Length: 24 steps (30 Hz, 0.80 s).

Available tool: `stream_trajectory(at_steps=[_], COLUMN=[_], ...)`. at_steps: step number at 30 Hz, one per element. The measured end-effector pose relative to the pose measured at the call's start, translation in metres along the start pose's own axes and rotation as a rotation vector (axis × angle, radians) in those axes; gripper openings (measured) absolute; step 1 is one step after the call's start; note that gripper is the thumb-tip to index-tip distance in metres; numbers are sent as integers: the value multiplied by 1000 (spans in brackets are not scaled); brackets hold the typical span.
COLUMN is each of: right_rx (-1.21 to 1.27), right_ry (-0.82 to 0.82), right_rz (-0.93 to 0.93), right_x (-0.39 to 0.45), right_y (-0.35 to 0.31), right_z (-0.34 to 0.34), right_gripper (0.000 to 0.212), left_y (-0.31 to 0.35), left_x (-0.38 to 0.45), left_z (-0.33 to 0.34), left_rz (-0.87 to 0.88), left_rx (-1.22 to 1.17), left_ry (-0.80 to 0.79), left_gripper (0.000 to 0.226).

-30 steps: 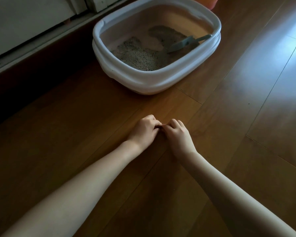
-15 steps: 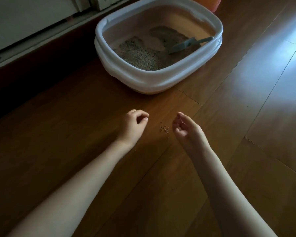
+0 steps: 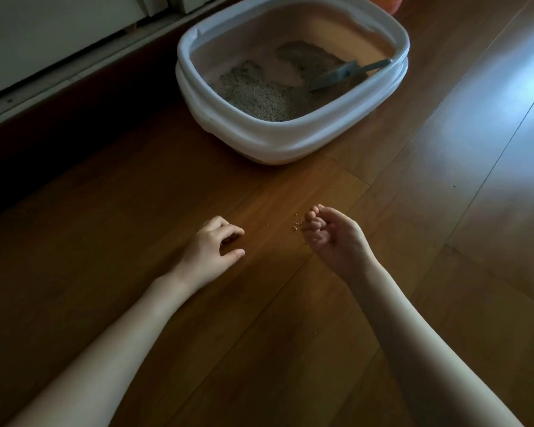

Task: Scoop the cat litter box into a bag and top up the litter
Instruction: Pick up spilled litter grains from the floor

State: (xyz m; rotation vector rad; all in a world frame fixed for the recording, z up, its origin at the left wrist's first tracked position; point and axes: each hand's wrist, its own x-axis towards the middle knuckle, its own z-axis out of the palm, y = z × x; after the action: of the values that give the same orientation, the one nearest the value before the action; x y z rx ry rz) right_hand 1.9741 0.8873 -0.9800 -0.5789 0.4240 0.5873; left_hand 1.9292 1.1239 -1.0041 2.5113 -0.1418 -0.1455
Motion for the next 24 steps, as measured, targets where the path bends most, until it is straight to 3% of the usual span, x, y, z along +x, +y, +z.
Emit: stream_trajectory(at_steps=[5,9,13,18,24], right_rx=[79,299,346,380,502], right_ry=[63,101,51,34,31], right_rz=[-39,-74,-56,-41,-31], right_x=[-9,-12,-19,-31,-39], right_y=[15,24,29,41,49], right_z=[-4,-5,-4,-5,-6], right_gripper=[34,43,43,46,48], left_y=[1,6,15,19,19], left_x=[-20,-27,-24,-17,-16], left_z=[3,13,18,31,23], left_rz=[126,258,385,317,296], left_rx=[83,146,260,357,255], left_ry=[-41,38,26,37,-21], left_gripper=[37,22,8,10,5])
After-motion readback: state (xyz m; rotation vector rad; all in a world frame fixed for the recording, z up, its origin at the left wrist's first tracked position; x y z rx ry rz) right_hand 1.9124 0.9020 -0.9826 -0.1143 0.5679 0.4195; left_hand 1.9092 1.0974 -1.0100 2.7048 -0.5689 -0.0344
